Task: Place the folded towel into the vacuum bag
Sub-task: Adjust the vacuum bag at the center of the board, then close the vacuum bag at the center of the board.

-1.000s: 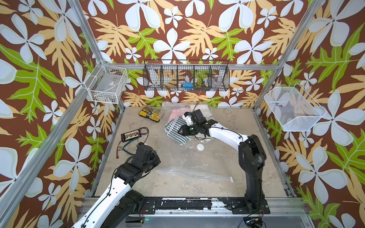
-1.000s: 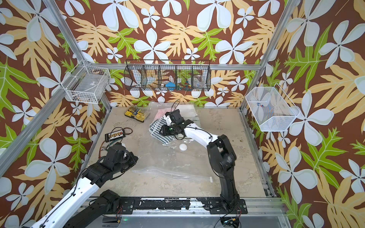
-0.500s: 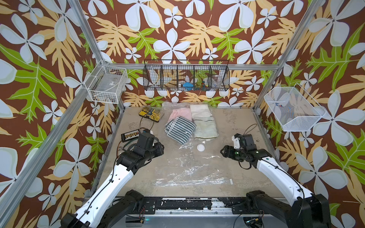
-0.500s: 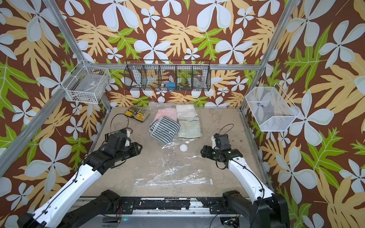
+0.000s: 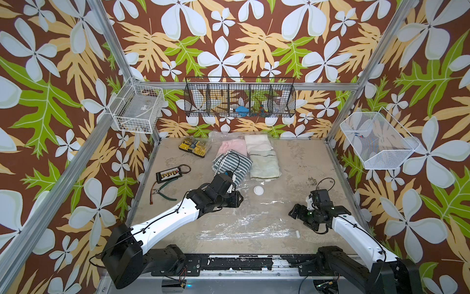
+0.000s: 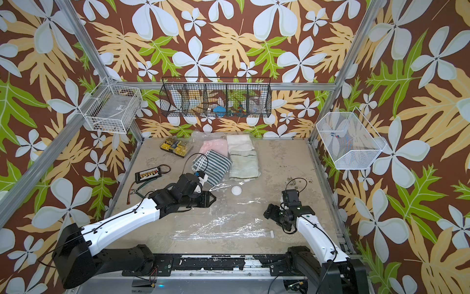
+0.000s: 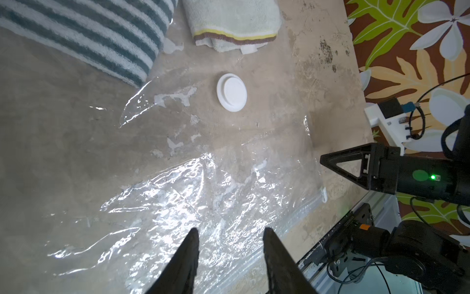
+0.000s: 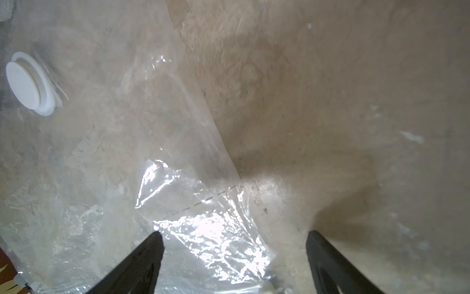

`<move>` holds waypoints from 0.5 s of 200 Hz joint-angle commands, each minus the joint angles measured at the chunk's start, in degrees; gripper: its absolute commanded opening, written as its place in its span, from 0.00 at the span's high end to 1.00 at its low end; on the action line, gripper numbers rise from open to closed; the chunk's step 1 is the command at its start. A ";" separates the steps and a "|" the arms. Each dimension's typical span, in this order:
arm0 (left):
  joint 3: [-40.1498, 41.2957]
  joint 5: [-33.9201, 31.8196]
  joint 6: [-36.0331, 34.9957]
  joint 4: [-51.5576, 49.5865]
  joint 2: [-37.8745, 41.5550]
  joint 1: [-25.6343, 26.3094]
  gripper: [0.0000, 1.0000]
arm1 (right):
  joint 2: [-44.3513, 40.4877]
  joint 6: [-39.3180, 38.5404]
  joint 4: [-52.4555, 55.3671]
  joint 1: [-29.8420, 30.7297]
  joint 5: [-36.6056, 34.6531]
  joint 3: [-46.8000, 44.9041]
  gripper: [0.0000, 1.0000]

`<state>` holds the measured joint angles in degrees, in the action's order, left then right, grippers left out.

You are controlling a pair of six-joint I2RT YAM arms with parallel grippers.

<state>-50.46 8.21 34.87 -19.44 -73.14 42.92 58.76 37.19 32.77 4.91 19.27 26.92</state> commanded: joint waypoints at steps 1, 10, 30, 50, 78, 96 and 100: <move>0.35 -0.07 -2.35 4.33 -2.62 0.15 0.56 | 1.26 0.87 -4.76 0.01 3.23 -1.05 0.12; 0.74 -0.45 -3.11 4.52 -3.68 0.15 0.56 | 2.50 1.03 -6.39 0.01 3.86 -1.94 0.14; 0.97 0.08 -4.34 4.72 -5.44 0.15 0.56 | 6.46 0.85 -11.19 0.23 7.86 -3.60 0.18; 1.06 0.44 -5.52 4.89 -6.02 0.13 0.56 | 9.50 0.00 -14.05 0.55 11.41 -3.15 0.23; 0.73 2.36 -8.35 4.56 -5.69 0.30 0.56 | 6.75 0.52 -16.55 0.58 17.69 -1.73 0.31; -0.43 3.25 -12.41 4.09 -4.08 2.66 0.55 | 3.95 3.09 -18.69 0.66 23.97 -1.17 0.37; -0.82 3.10 -13.63 3.79 -3.59 3.67 0.54 | 3.49 3.85 -19.03 0.63 25.00 -1.06 0.38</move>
<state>-49.63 9.45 27.99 -15.92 -78.63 43.70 64.66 37.69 16.78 5.41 35.22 24.99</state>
